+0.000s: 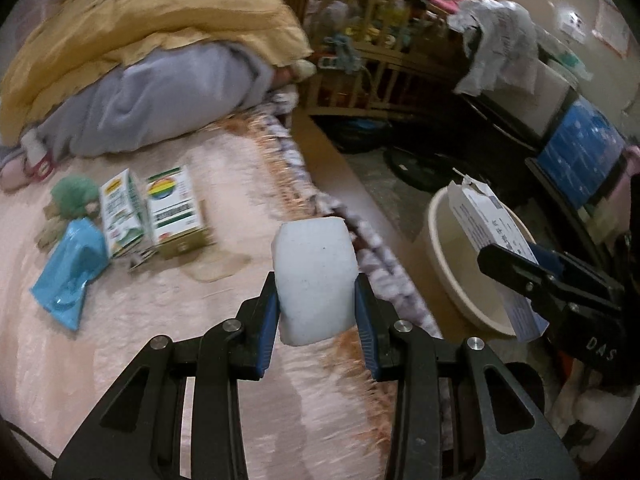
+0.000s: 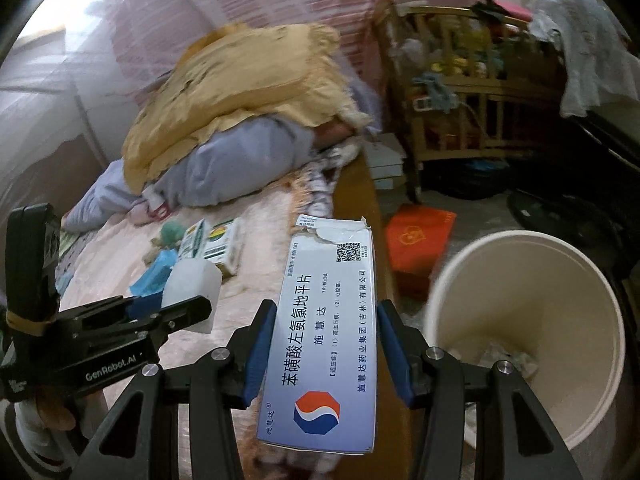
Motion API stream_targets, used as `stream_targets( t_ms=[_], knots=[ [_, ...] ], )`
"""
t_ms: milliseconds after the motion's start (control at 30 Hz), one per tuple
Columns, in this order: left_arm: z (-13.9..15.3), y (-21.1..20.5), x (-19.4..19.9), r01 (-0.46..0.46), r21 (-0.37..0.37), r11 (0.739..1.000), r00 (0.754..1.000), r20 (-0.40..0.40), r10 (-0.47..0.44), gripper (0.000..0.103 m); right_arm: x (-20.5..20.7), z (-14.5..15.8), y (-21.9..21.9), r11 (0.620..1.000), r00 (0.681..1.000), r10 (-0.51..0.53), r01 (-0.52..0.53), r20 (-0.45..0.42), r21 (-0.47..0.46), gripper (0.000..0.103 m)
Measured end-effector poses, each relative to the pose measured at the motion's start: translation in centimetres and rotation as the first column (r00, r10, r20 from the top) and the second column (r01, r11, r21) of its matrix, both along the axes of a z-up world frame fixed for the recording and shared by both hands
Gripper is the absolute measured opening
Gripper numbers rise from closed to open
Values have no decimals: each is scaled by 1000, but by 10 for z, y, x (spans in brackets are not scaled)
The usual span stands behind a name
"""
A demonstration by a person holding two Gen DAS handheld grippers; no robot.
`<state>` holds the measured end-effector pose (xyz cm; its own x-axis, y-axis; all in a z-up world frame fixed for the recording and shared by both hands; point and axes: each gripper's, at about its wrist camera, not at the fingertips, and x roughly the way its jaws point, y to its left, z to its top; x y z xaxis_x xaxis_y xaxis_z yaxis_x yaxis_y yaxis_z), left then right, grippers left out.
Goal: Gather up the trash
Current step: 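Carry the foam block and medicine box over the white bucket, then open both tools to drop the foam block and medicine box into the bucket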
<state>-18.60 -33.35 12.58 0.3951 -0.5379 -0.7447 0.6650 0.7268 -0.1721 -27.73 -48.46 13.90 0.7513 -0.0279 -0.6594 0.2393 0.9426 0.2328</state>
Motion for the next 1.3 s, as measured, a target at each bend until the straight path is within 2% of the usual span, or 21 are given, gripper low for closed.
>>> stream_targets(
  t_ms=[267,500,900,1300],
  knots=[
    [1,-44,-16,85,5,996,996,6,-85,33,-22,-2,-38,996,996,-84,84,6,22,49],
    [0,-84,-27,161,-6,987,987,-16,-161,33,-40,-8,-71,985,986,-166,166,-3,45,49],
    [-16,-135,-35,241,-3,971,968,-68,-240,33,-58,-23,-115,960,965,-263,264,-24,91,49],
    [-28,-170,-36,308,-80,948,936,-153,-317,36,-59,-37,-138,941,948,-314,317,-39,118,49]
  ],
)
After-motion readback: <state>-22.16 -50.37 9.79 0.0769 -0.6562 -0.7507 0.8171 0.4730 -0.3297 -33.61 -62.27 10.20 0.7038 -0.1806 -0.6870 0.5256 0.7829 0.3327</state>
